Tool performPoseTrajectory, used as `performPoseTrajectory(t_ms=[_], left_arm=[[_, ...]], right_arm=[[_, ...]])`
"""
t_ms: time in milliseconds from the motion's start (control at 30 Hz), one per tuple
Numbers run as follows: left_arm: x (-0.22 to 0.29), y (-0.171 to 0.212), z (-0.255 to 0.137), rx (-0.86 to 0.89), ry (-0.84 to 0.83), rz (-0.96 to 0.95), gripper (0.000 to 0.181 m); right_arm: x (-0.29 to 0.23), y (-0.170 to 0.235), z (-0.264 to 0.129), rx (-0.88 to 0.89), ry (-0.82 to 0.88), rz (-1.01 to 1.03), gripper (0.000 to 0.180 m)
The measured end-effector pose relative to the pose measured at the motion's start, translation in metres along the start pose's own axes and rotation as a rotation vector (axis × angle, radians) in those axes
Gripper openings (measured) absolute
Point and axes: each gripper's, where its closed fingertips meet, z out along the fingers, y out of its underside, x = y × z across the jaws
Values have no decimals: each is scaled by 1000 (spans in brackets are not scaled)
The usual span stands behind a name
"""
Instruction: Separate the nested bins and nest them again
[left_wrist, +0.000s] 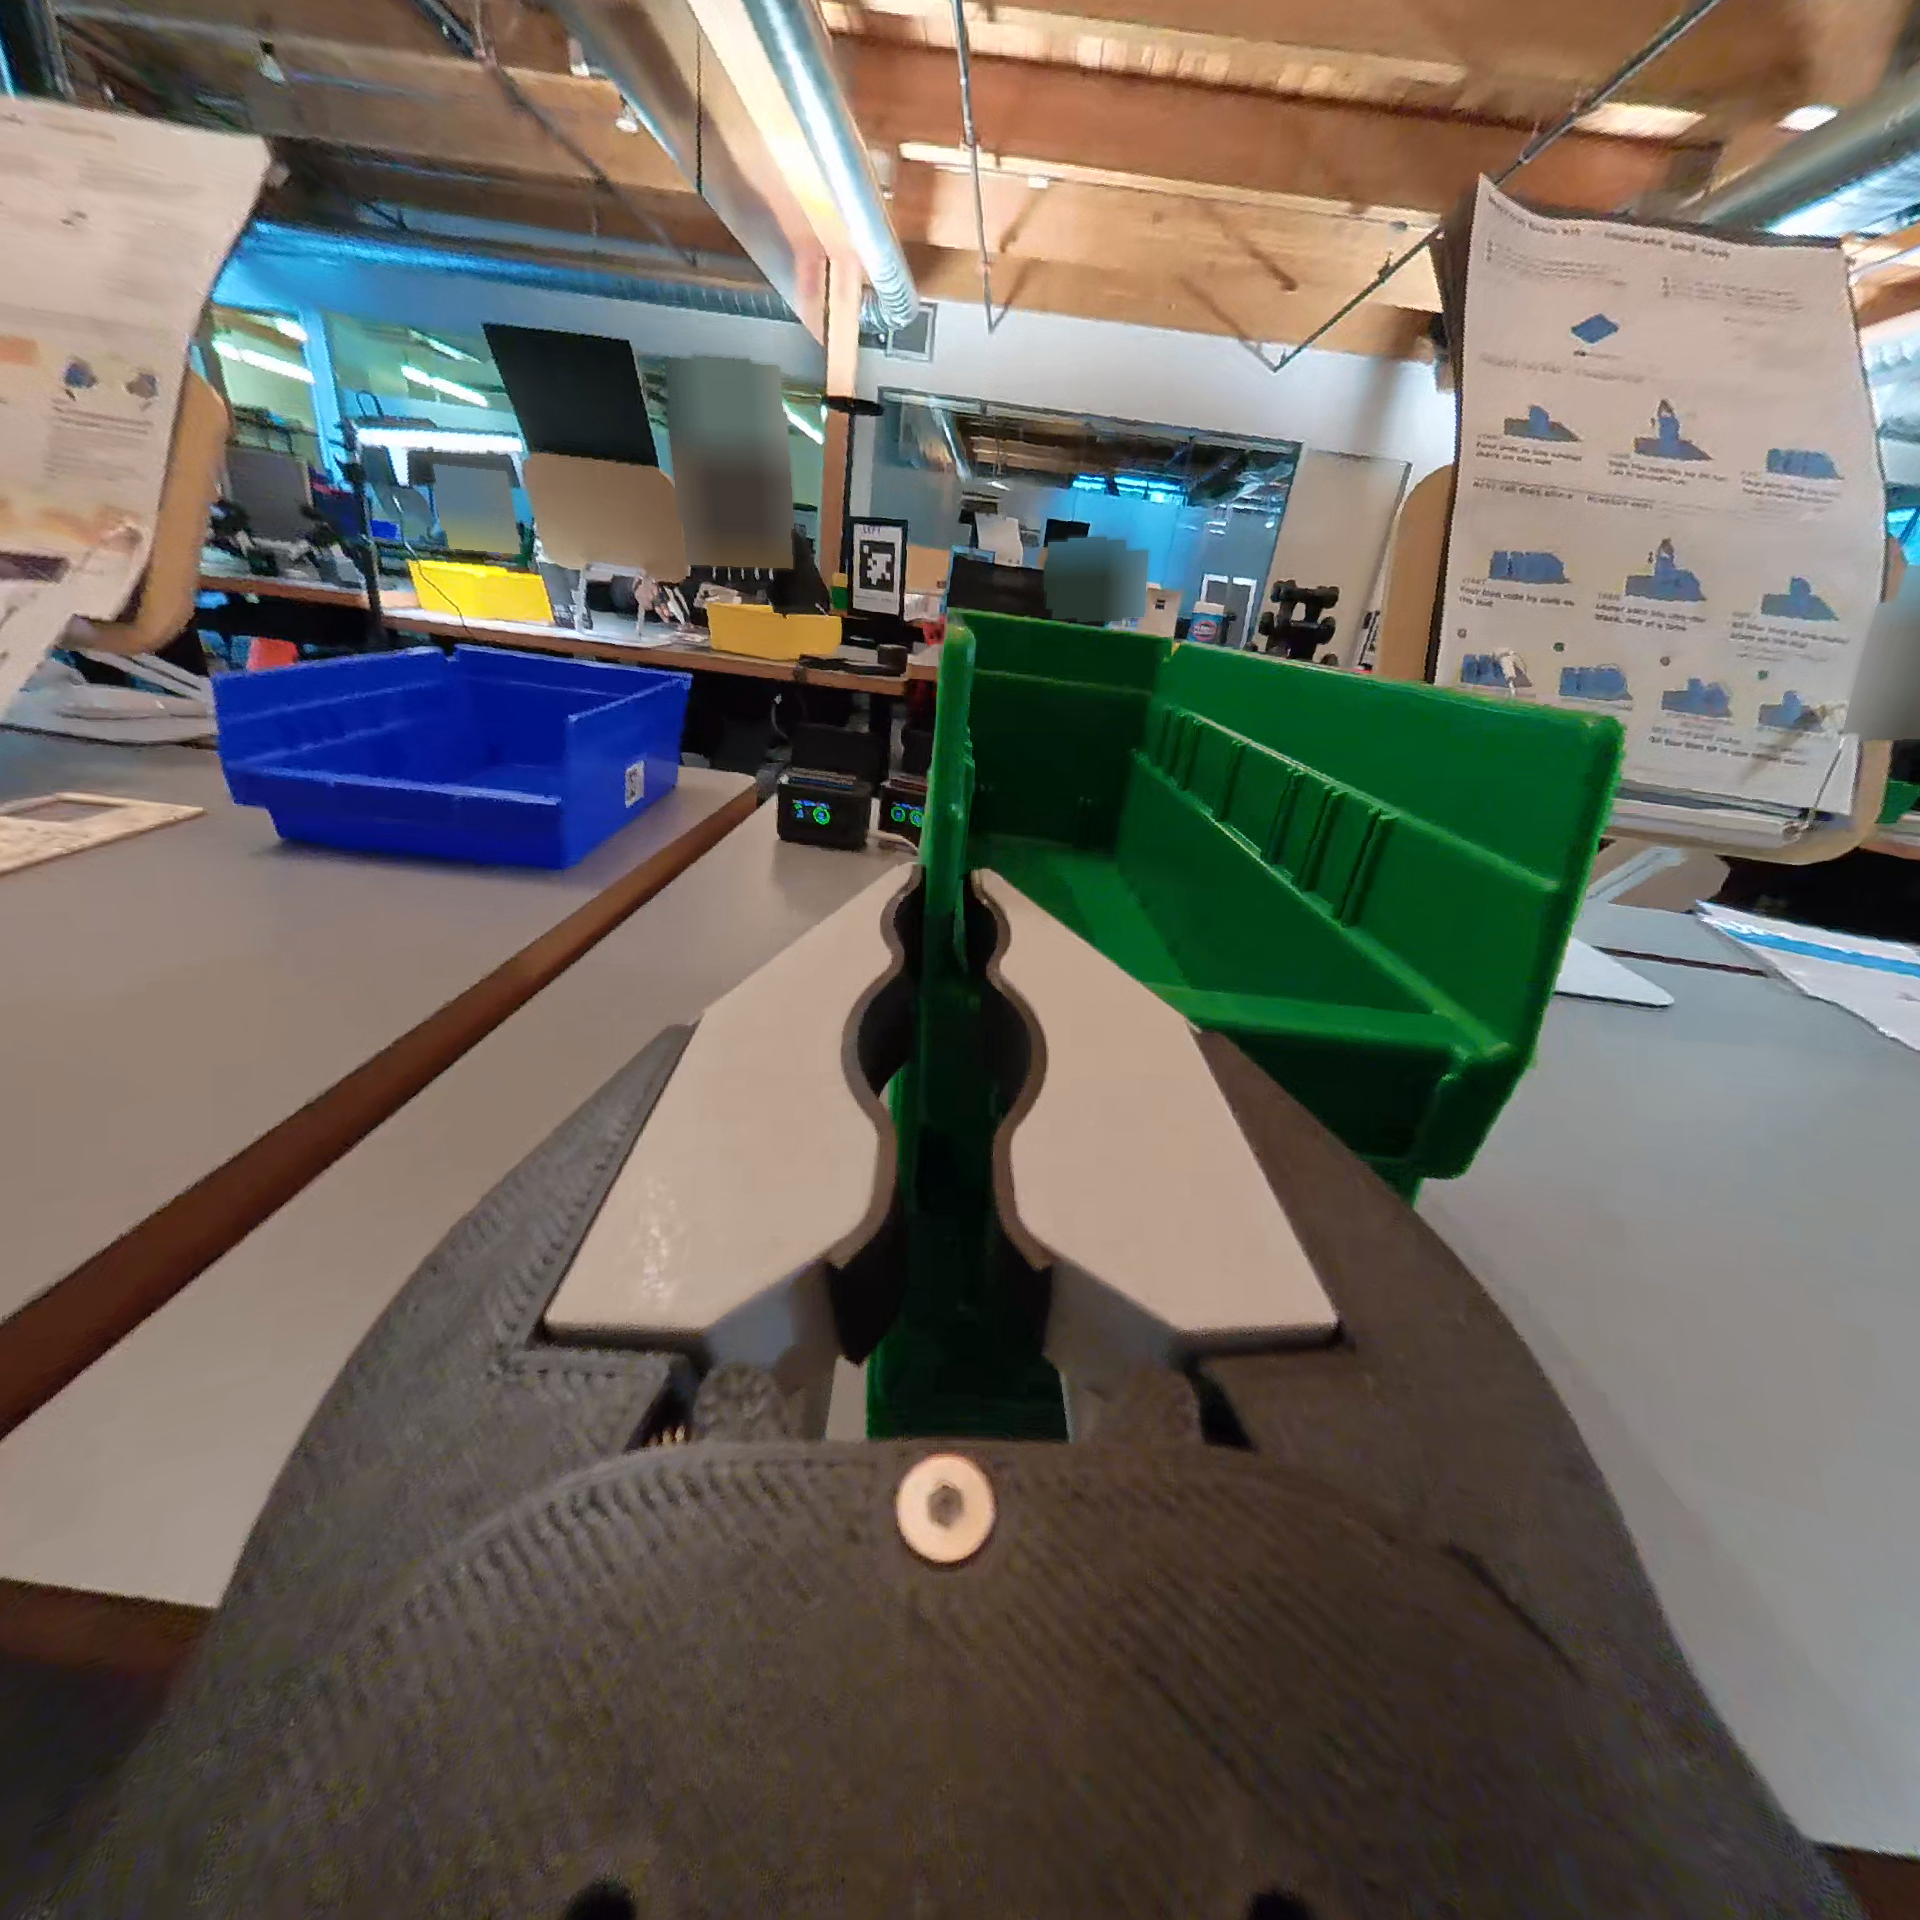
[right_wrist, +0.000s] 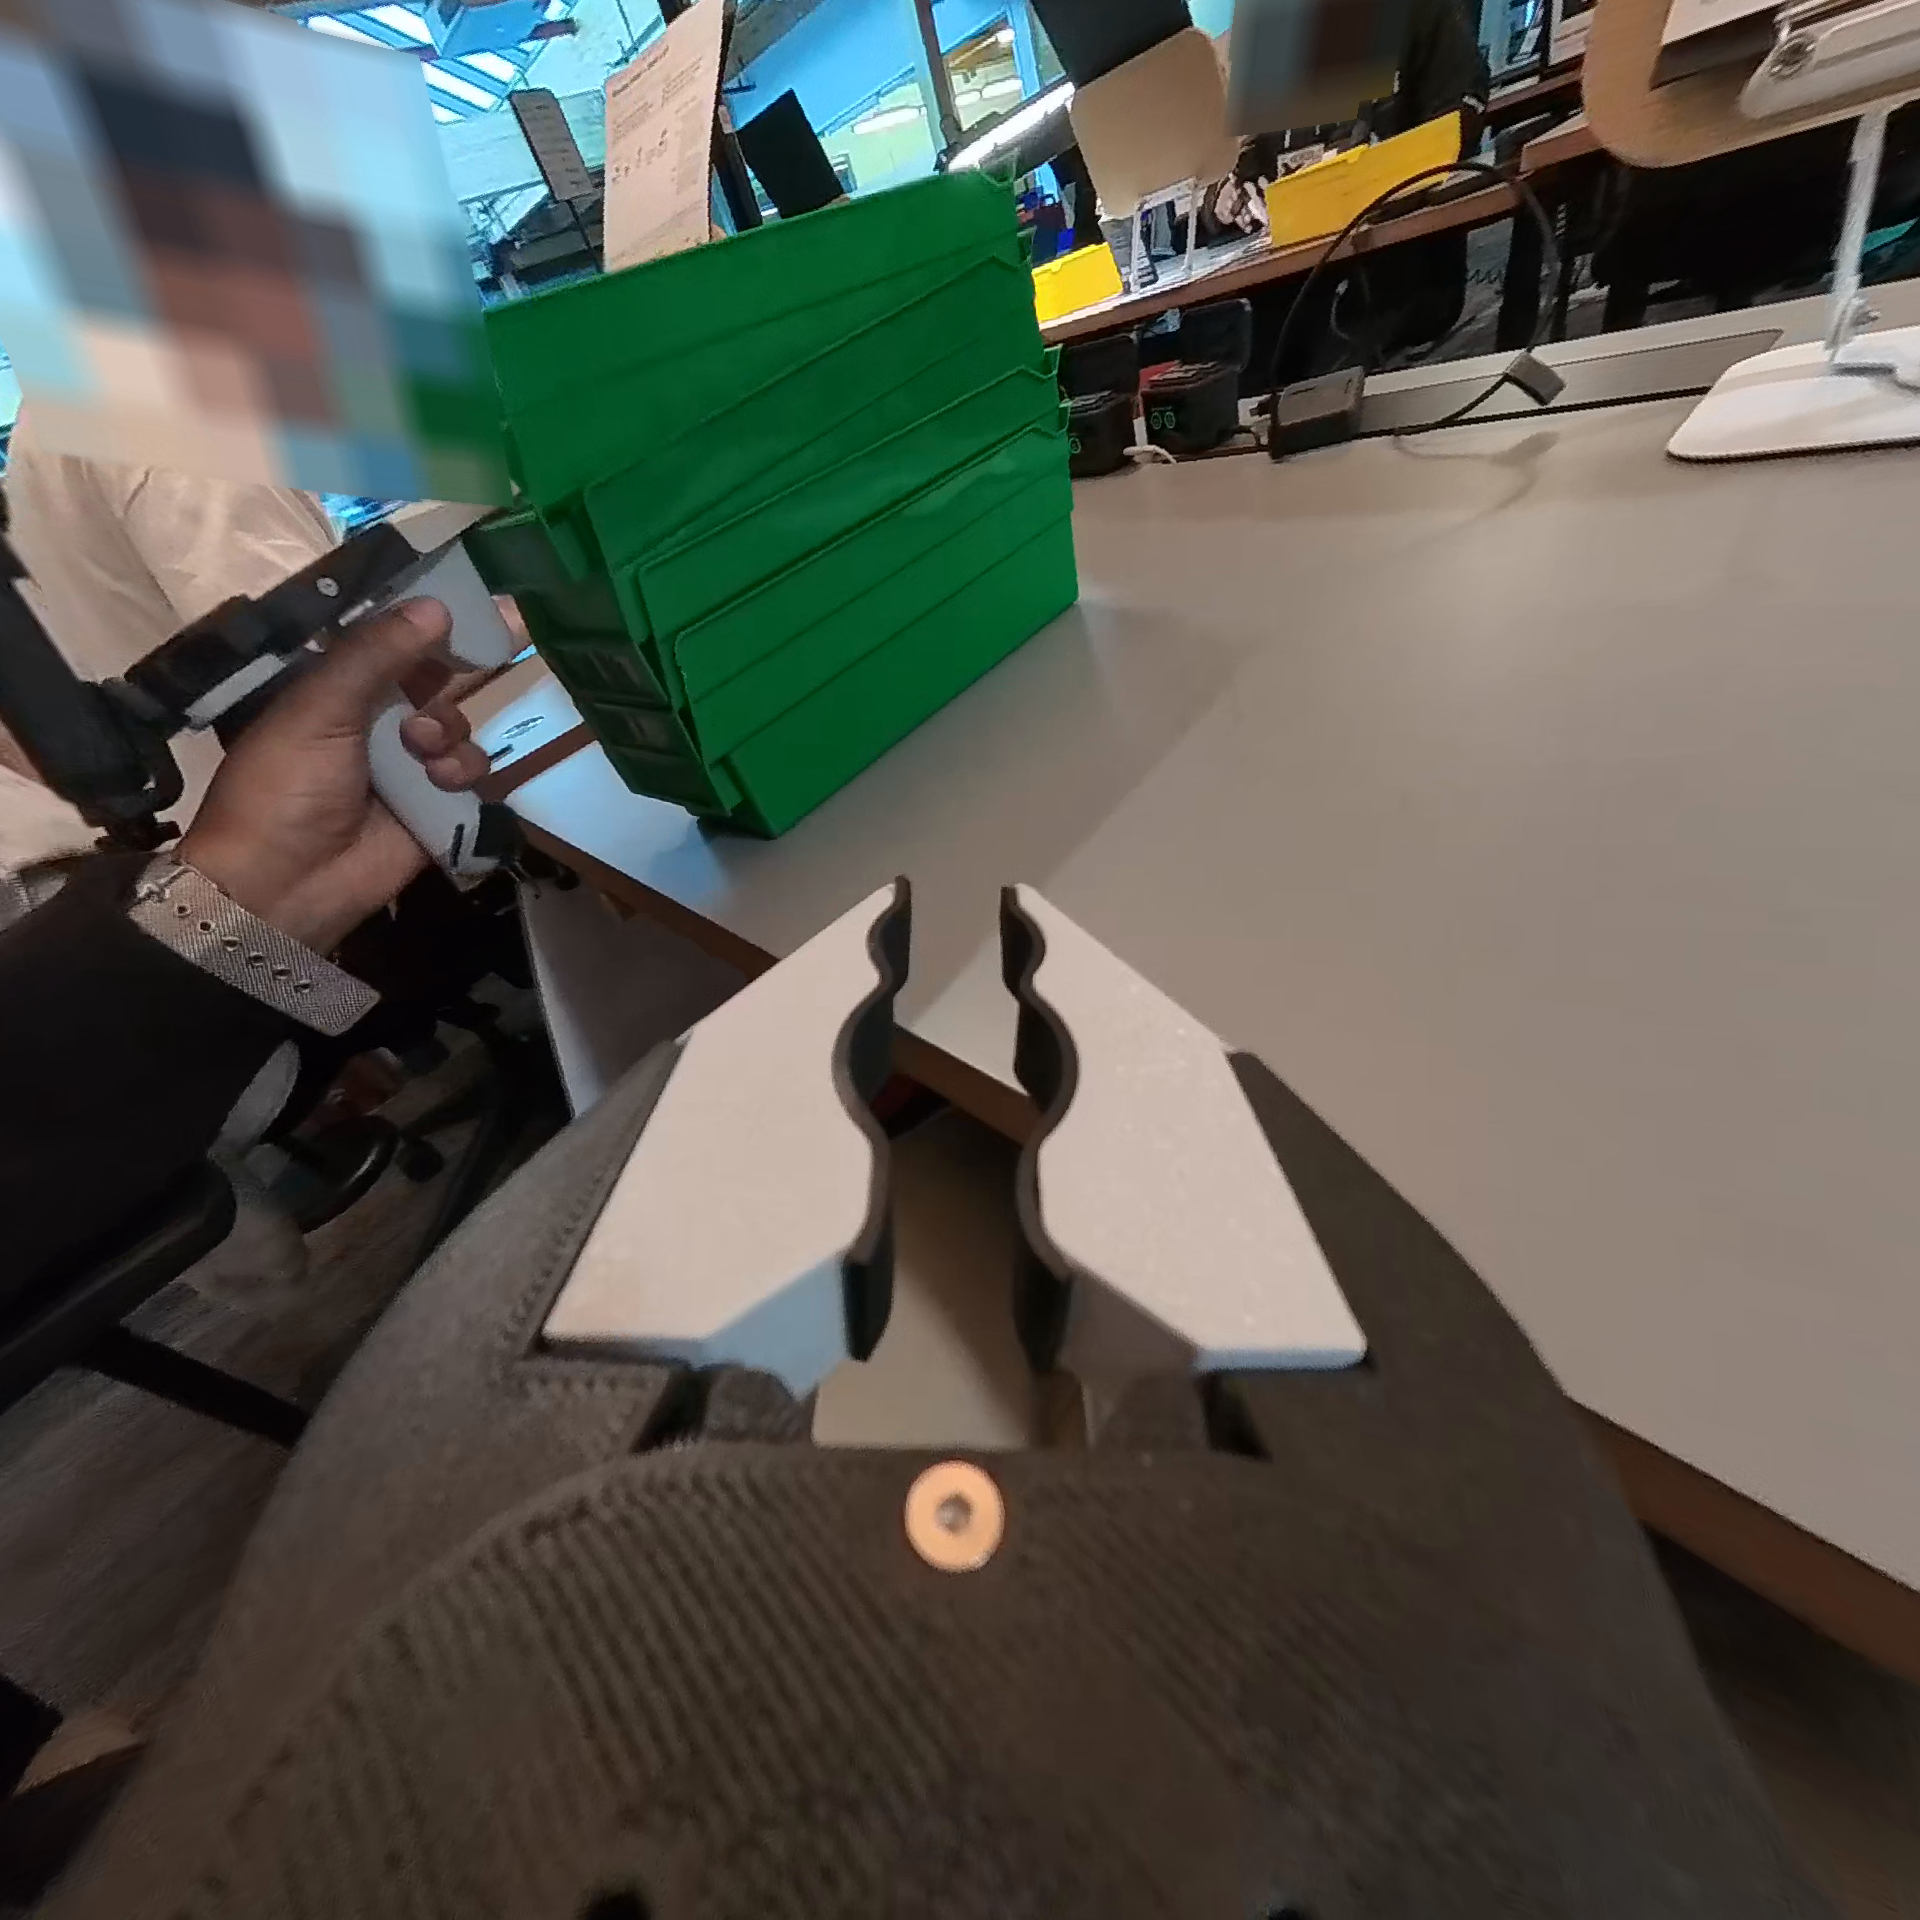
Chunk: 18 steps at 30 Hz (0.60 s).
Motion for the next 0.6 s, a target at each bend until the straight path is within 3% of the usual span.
performPoseTrajectory(t_ms=[33,233,267,300,433,600], left_arm=[[0,1,-1,-11,4,-24,6],[4,-1,-11,-27,60,-51,11],[-1,-7,-13,-5,35,-81,41],[-8,-15,-16,29,4,-109,55],[-29,-31,-36,111,-80,-214,51],[-35,19,-45,-21,-123,-152,52]], right_arm=[[-1,0,1,-3,-7,3,16],[-9,1,8,-13,-45,20,16],[-10,1,9,-14,-50,22,16],[-10,1,11,-15,-54,23,16],[-13,-1,14,-17,-70,33,16],[-17,0,17,-22,-100,33,16]])
